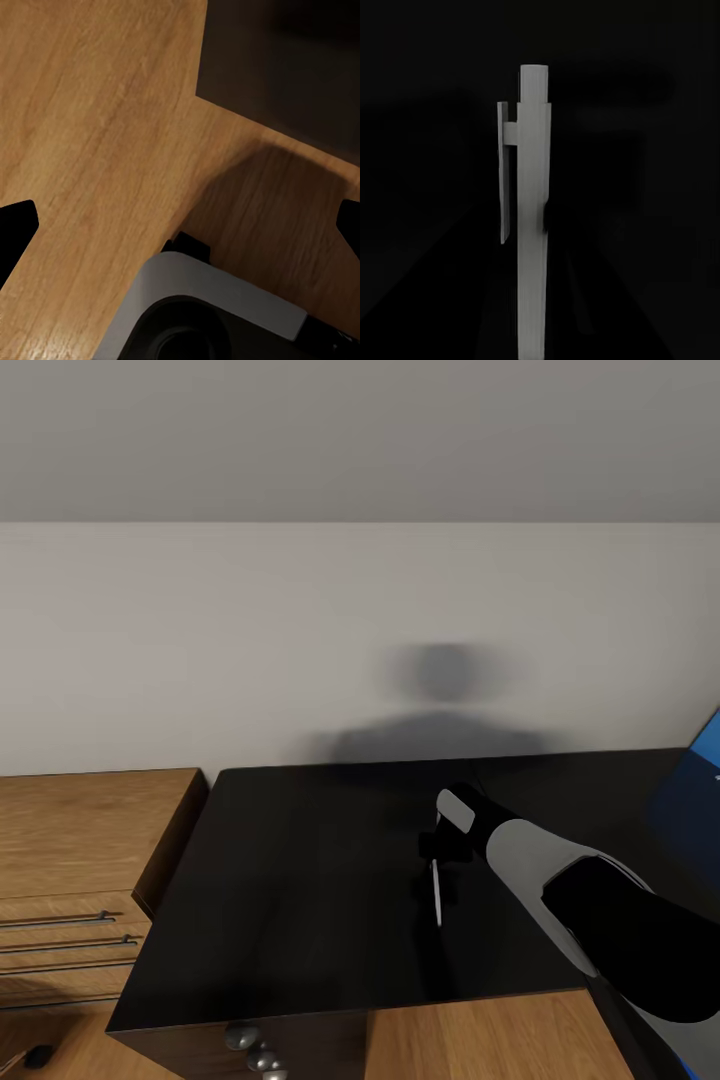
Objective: In the bedroom, organize the workspace by keeping the computer under the desk, ensuring the monitor is on the desk, placing the keyboard on the desk next to the monitor, placing the mouse on the desk next to the keyboard, moving the folder from the swivel chair onto the desk next to the mouse, stacking the notebook on top of the folder with the pen on top of the notebook, and positioning the swivel chair next to the desk.
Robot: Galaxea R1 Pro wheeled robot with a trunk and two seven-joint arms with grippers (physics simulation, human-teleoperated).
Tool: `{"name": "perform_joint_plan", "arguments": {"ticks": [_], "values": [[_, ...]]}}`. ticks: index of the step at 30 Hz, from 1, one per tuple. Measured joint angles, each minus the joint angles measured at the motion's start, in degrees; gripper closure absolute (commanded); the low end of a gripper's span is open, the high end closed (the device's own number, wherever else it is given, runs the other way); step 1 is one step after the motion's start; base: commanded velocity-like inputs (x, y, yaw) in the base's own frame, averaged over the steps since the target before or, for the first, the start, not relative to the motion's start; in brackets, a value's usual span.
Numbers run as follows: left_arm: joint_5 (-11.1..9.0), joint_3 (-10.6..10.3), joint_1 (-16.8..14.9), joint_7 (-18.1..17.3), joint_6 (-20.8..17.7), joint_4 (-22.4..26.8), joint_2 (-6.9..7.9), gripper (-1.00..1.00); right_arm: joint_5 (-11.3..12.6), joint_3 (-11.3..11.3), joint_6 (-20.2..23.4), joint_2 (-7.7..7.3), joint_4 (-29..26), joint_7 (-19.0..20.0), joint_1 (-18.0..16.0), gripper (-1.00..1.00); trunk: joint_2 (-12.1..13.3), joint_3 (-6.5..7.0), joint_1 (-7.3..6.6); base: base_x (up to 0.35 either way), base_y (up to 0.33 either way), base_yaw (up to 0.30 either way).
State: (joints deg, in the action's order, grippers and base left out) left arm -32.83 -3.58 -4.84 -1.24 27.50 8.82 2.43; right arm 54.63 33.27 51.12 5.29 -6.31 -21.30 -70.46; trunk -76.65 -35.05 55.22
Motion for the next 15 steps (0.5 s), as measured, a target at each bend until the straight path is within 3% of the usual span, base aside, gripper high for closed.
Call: {"name": "perform_joint_plan", "arguments": {"ticks": [10, 15], "values": [[0.0, -0.1, 0.0, -0.1, 0.0, 0.0, -0.05, -1.0, 0.1, -0.5, 0.5, -0.85, -0.4, -0.2, 0.0, 1.0, 4.0, 1.8, -2.2, 0.0, 0.0, 0.0], [0.0, -0.1, 0.0, -0.1, 0.0, 0.0, -0.08, -1.0, 0.2, -0.6, 1.8, -2.67, -2.9, -0.1, -0.1, 1.0, 6.0, 2.7, -3.3, 0.0, 0.0, 0.0]]}}
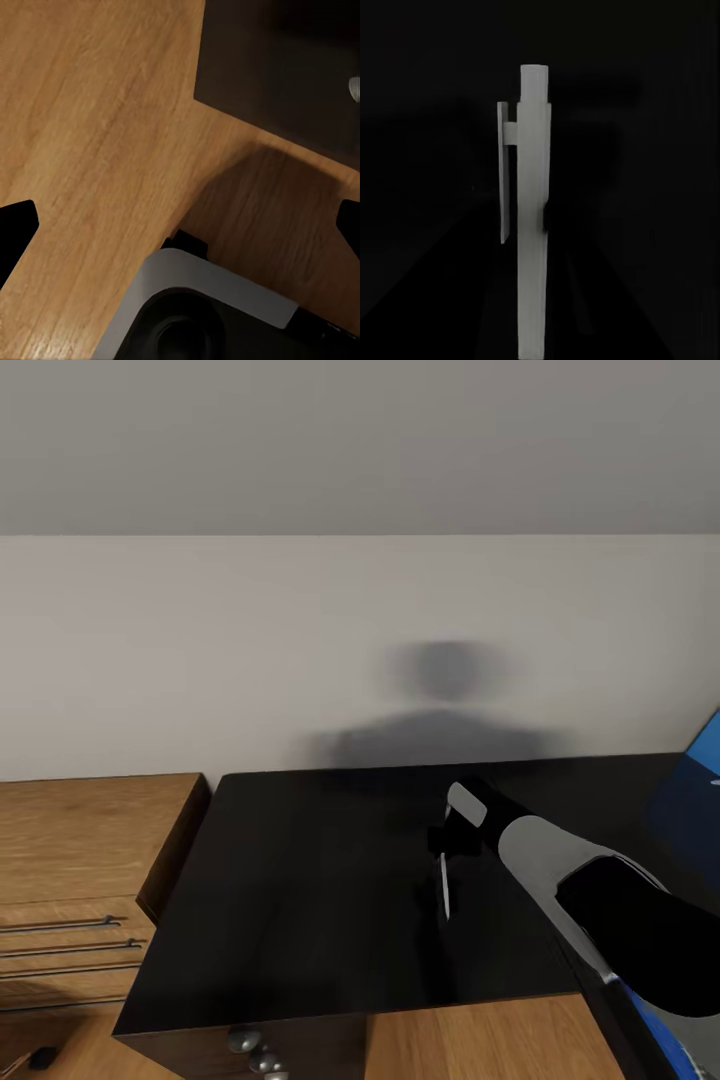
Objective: In the bedroom, organize the workspace by keeping the computer under the desk, ensuring the monitor is on the desk, placing the keyboard on the desk next to the monitor, placing the mouse on the desk next to the keyboard, moving the folder from the swivel chair onto the desk next to the mouse, stacking the notebook on top of the folder with the pen on top of the notebook, and positioning the swivel chair next to the desk.
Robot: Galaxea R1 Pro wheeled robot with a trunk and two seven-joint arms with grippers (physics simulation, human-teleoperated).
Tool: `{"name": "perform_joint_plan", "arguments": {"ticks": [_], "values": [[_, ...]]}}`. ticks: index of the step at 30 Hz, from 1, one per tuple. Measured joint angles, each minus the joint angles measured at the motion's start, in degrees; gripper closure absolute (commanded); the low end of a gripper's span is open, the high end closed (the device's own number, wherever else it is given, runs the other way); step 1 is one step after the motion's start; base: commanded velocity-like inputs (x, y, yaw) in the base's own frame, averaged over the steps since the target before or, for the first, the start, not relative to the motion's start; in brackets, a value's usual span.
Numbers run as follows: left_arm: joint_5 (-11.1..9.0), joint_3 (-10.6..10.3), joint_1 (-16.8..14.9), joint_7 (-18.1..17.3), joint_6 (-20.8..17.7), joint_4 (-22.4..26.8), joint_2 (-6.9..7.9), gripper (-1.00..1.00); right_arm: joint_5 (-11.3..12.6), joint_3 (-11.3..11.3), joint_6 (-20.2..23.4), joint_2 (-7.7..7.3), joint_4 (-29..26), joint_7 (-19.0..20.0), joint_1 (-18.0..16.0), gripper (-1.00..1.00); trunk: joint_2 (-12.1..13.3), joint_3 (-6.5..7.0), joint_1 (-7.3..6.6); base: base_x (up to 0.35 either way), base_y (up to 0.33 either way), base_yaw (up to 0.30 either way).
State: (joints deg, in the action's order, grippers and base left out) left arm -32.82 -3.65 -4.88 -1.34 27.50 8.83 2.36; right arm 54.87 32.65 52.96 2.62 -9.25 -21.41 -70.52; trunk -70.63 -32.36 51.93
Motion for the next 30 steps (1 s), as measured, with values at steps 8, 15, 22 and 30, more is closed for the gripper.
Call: {"name": "perform_joint_plan", "arguments": {"ticks": [8, 15, 22, 30], "values": [[-0.1, 0.0, 0.0, 0.0, 0.0, 0.0, 0.23, -1.0, 4.8, -5.4, 5.9, -5.22, -12.5, 0.0, 0.0, 1.0, 3.2, 1.44, -1.76, 0.0, 0.0, 0.0], [-0.1, -0.1, 0.0, 0.0, 0.0, 0.0, 0.21, -1.0, 9.6, -7.7, 7.0, -8.71, -14.4, -0.1, 0.0, 1.0, 6.0, 2.69, -3.3, 0.0, 0.0, -0.004], [0.0, 0.0, 0.0, 0.1, 0.0, 0.0, 0.29, -1.0, 9.3, -7.7, 6.9, -9.25, -14.6, -0.4, 0.1, 1.0, 6.0, 2.7, -3.3, 0.0, 0.0, -0.118], [-0.1, 0.0, 0.0, 0.3, 0.0, 0.0, 0.4, -1.0, 7.2, -7.7, 6.4, -9.37, -14.7, -0.4, 2.8, 1.0, 6.0, 2.76, -3.3, 0.0, 0.0, -0.23]]}}
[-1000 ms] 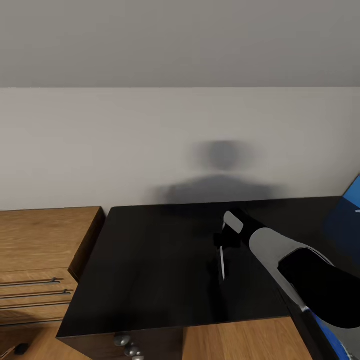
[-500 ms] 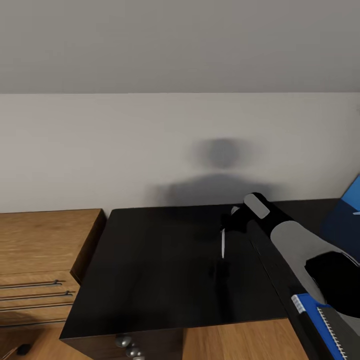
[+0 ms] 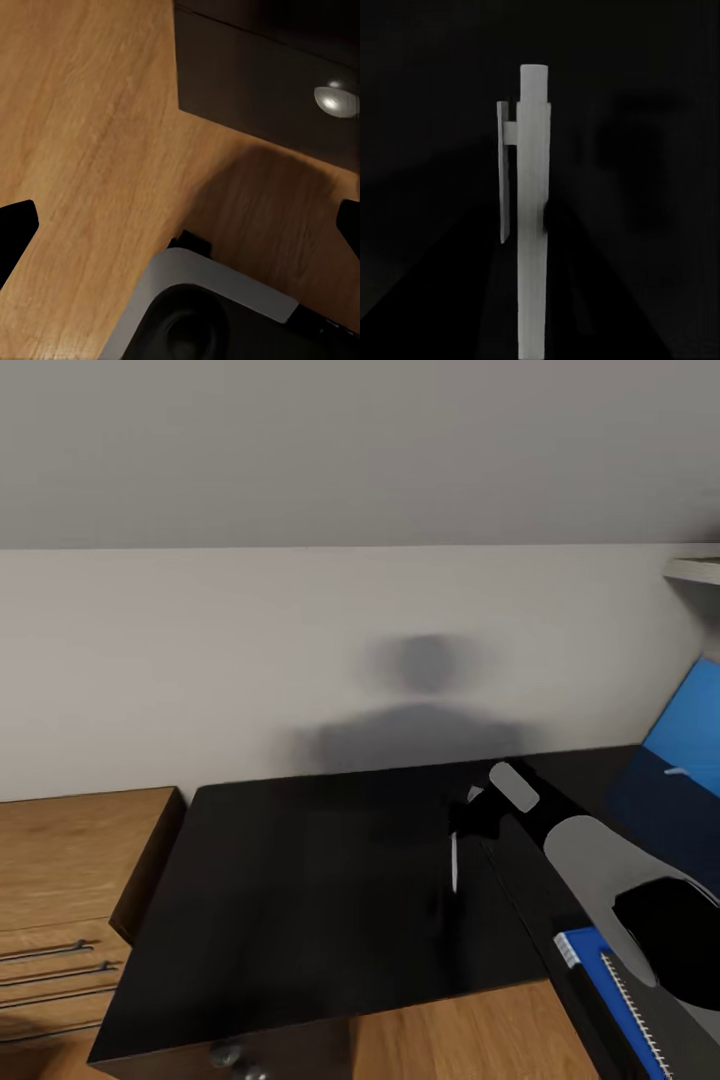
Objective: In the bedroom, organize the workspace by keeping the computer under the desk, ensuring the monitor is on the desk, placing the keyboard on the desk next to the monitor, placing the mouse on the desk next to the keyboard, moving the folder from the swivel chair onto the desk next to the mouse, stacking the notebook on top of the folder with the pen on top of the notebook, and positioning the swivel chair next to the desk.
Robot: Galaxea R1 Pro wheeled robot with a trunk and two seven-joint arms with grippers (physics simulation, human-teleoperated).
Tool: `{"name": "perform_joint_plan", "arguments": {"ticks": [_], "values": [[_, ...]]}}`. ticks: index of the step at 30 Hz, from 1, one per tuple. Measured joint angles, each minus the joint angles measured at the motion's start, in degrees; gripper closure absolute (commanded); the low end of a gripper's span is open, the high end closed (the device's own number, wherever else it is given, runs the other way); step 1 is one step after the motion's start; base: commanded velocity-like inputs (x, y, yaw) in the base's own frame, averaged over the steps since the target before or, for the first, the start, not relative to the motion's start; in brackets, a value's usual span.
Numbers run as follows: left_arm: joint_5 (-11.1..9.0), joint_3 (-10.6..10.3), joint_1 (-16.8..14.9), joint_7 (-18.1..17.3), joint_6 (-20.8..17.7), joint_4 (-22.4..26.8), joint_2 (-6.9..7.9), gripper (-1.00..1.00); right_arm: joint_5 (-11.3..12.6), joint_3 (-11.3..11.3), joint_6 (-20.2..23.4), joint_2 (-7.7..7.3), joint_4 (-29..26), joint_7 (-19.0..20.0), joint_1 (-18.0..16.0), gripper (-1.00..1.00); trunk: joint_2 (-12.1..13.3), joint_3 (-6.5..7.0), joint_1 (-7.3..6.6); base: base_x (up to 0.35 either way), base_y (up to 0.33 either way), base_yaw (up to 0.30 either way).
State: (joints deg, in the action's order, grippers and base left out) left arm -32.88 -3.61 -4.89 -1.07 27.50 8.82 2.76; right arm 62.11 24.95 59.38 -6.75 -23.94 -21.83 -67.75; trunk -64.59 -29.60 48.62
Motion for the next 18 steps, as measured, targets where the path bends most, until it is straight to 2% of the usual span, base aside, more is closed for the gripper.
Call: {"name": "perform_joint_plan", "arguments": {"ticks": [9, 13, 18], "values": [[0.0, 0.0, 0.0, 0.1, -0.1, 0.0, 0.33, -1.0, -0.4, 0.0, -0.2, -0.42, -1.3, 0.0, 2.4, 1.0, 0.0, 0.31, 0.0, 0.0, 0.0, -0.244], [0.0, 0.0, 0.0, 0.7, -0.1, -0.3, 1.56, -1.0, -0.6, 0.0, -0.2, -2.39, -3.9, 0.1, 2.6, 1.0, 1.6, 1.19, -0.87, 0.0, 0.0, -0.228], [0.0, -0.1, 0.0, 0.9, -0.1, -0.3, 1.78, -1.0, -0.4, 0.0, -0.2, -3.5, -5.5, 0.2, 3.2, 1.0, 2.0, 1.59, -1.1, 0.0, 0.0, -0.151]]}}
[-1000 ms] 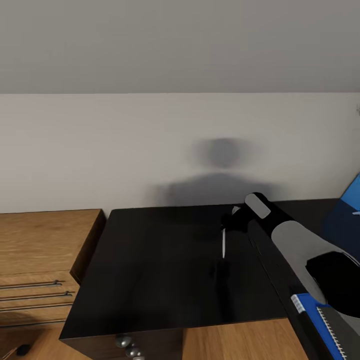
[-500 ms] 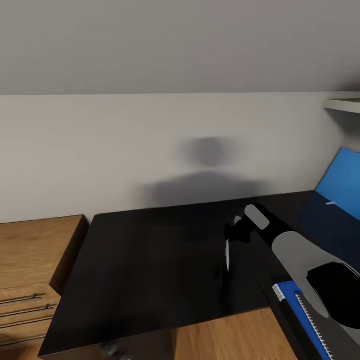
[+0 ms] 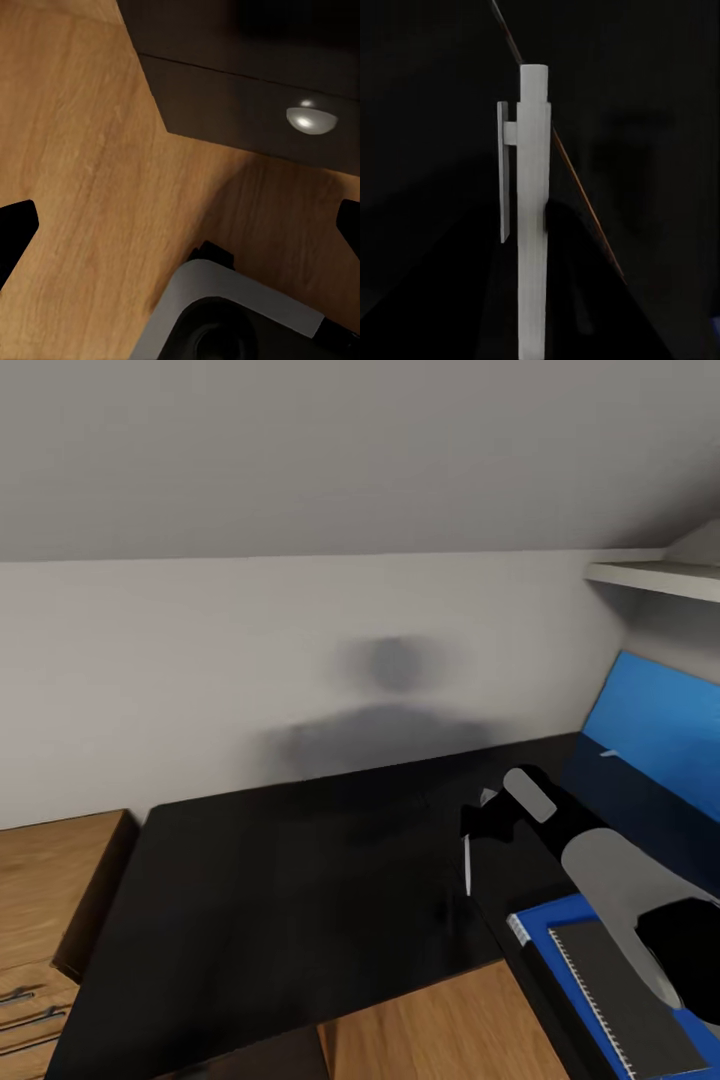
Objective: In the bedroom, organize the workspace by keeping the computer under the desk, ensuring the monitor is on the desk, placing the keyboard on the desk next to the monitor, placing the mouse on the desk next to the keyboard, moving the folder from the swivel chair onto the desk next to the mouse, stacking the notebook on top of the folder with the pen on top of the notebook, and positioning the swivel chair next to the desk.
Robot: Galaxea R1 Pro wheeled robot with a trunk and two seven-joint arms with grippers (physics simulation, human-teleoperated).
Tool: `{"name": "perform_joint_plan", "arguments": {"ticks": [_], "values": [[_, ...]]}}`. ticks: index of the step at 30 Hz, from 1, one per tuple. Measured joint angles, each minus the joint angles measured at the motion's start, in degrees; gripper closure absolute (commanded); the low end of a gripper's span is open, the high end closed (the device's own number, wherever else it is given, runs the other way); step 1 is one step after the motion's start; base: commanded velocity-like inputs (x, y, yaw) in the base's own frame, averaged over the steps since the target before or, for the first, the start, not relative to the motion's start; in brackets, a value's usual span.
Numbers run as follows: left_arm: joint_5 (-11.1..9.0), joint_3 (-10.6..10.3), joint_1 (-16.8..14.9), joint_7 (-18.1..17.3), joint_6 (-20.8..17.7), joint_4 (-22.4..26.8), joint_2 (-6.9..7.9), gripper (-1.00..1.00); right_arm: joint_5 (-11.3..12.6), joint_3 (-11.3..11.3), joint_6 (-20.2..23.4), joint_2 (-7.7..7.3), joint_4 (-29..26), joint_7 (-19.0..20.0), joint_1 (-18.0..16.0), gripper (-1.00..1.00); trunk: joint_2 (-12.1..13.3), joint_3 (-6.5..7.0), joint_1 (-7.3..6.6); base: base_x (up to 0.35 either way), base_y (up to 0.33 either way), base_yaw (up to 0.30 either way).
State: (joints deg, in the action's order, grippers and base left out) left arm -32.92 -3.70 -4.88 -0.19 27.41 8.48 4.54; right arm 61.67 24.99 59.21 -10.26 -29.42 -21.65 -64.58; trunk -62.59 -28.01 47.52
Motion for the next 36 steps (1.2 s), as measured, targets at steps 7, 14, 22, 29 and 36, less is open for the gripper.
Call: {"name": "perform_joint_plan", "arguments": {"ticks": [7, 14, 22, 29, 36], "values": [[-0.1, 0.1, 0.0, 0.1, 0.0, 0.0, -0.1, -1.0, 0.1, 0.2, 0.0, -0.25, -1.8, 0.0, 0.7, 1.0, 0.0, 0.09, 0.0, 0.0, 0.0, -0.036], [-0.1, 0.1, 0.0, 0.1, 0.0, 0.0, -0.22, -1.0, 0.1, 0.4, 0.0, -0.14, -3.7, 0.0, 1.6, 1.0, 0.8, 0.46, -0.43, 0.0, 0.0, -0.005], [-0.1, 0.2, 0.0, 0.1, 0.0, 0.0, -0.09, -1.0, 0.5, 0.3, 0.3, -0.13, -4.9, 0.0, 1.7, 1.0, 4.0, 1.9, -2.19, 0.0, 0.0, 0.0], [-0.1, 0.2, 0.0, 0.1, -0.1, 0.0, -0.03, -1.0, 0.7, 0.3, 0.4, -0.13, -5.3, 0.1, 1.7, 1.0, 6.8, 3.16, -3.73, 0.0, 0.0, 0.0], [-0.1, 0.1, 0.0, 0.1, -0.1, -0.1, -0.1, -1.0, 0.7, 0.3, 0.2, -0.07, -5.2, 0.1, 1.7, 1.0, 9.6, 4.42, -5.26, -0.041, 0.0, 0.0]]}}
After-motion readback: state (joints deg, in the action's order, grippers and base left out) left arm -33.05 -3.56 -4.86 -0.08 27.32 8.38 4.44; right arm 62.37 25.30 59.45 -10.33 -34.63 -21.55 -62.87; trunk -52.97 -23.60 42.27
